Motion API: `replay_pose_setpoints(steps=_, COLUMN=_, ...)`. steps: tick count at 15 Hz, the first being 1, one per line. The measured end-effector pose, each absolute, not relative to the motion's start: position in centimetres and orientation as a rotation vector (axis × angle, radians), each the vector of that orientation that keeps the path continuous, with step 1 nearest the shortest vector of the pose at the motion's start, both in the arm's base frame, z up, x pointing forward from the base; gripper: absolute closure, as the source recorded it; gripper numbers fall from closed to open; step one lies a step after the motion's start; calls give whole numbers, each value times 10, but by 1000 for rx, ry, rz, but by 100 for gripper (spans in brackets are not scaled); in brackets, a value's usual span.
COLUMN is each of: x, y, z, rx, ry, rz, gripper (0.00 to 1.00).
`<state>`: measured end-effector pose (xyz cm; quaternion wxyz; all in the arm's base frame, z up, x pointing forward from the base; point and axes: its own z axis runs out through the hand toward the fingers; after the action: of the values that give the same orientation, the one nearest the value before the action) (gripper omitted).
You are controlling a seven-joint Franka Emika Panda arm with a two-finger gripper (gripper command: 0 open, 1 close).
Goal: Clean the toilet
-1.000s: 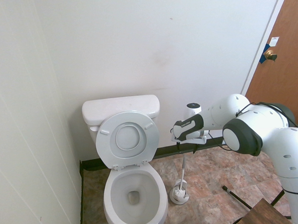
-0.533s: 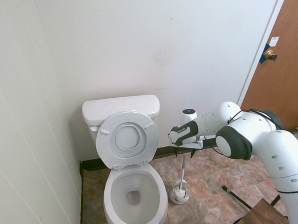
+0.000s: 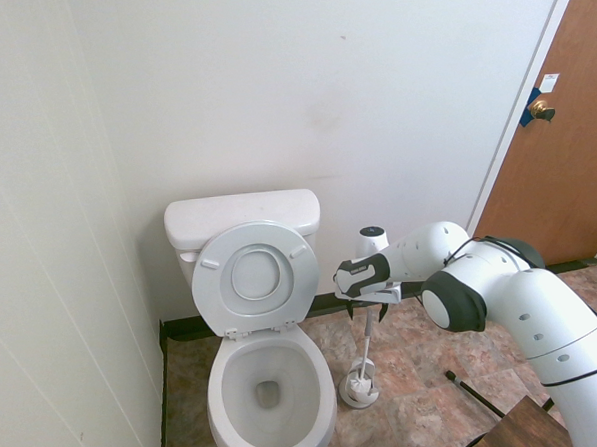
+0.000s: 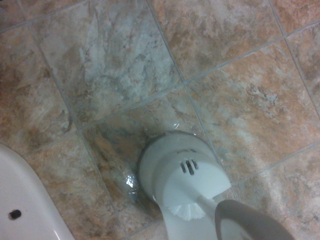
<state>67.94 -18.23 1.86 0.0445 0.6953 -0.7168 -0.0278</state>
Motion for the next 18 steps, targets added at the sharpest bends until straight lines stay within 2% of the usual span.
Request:
replay_pose_setpoints(steps=7, x=686, y=-183, z=-5, rx=2118, ry=-2179, rz=-108, gripper=0)
replay_pose_setpoints(steps=8, x=688, y=-183, z=-5, rx=2117, ry=-2180, rz=-110, gripper=100)
replay_pose_setpoints(steps=18, x=697, y=-188, z=-15, rx=2104, ry=-2186, rz=-129, gripper=100)
